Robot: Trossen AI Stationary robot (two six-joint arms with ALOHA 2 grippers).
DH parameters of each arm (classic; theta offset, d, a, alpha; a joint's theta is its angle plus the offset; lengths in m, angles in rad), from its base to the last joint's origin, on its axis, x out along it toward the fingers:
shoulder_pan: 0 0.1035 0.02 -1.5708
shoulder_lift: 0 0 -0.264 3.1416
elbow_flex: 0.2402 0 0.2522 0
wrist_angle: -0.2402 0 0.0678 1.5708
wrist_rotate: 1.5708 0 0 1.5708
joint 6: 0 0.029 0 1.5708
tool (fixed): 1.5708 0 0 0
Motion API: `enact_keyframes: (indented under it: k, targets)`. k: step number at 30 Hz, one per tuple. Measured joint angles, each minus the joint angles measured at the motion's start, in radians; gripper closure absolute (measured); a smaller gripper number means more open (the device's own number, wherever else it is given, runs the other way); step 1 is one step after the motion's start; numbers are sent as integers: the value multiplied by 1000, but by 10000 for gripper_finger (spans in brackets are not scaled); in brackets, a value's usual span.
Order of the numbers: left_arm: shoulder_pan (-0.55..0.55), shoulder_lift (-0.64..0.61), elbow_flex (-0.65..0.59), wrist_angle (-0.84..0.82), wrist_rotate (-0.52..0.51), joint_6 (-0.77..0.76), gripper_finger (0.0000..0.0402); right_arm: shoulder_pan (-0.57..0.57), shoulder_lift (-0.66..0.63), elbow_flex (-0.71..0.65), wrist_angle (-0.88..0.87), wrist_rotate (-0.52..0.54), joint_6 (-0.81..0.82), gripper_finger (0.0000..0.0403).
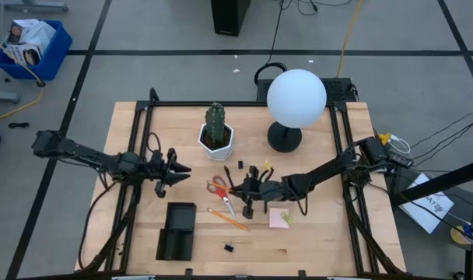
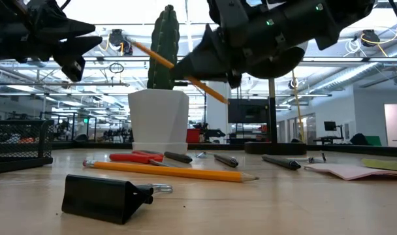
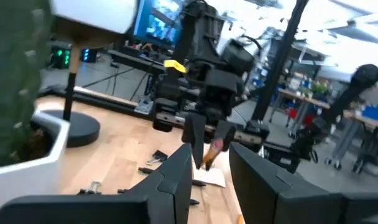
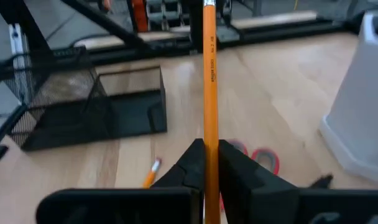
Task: Pick and place office supplies into organizer
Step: Put the top pencil in the desk organizer
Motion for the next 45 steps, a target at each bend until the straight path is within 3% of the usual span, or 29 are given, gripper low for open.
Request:
enact_keyframes:
  k: [6, 9, 13, 18, 21, 25, 37, 41, 45]
  targets:
    - [-71, 135, 0, 157, -13, 159, 288, -26, 0, 0, 78, -28, -4, 384]
    - [-95, 195, 8, 212, -67, 187, 288, -35, 0, 0, 114, -52, -22, 384]
    - [-108, 275, 63, 265, -109, 190, 288, -40, 0, 0, 179, -79, -37, 384]
    - [-118, 400, 165, 262, -88, 225, 288, -45, 0, 0, 204, -104, -56, 384]
    - [-123, 462, 204, 261, -86, 200, 288, -44, 0, 0, 209, -104, -76, 384]
    - [-123, 490, 237, 247, -92, 55, 288, -35, 0, 0, 211, -103, -88, 384]
    - [-122, 590, 241, 324, -97, 93, 288, -30, 0, 0, 286, -101, -103, 384]
    - [-122, 606, 241, 340, -91, 101, 263, -30, 0, 0, 286, -100, -107, 384]
    - [-123, 608, 241, 344, -110, 94, 206, -26, 0, 0, 285, -100, -100, 384]
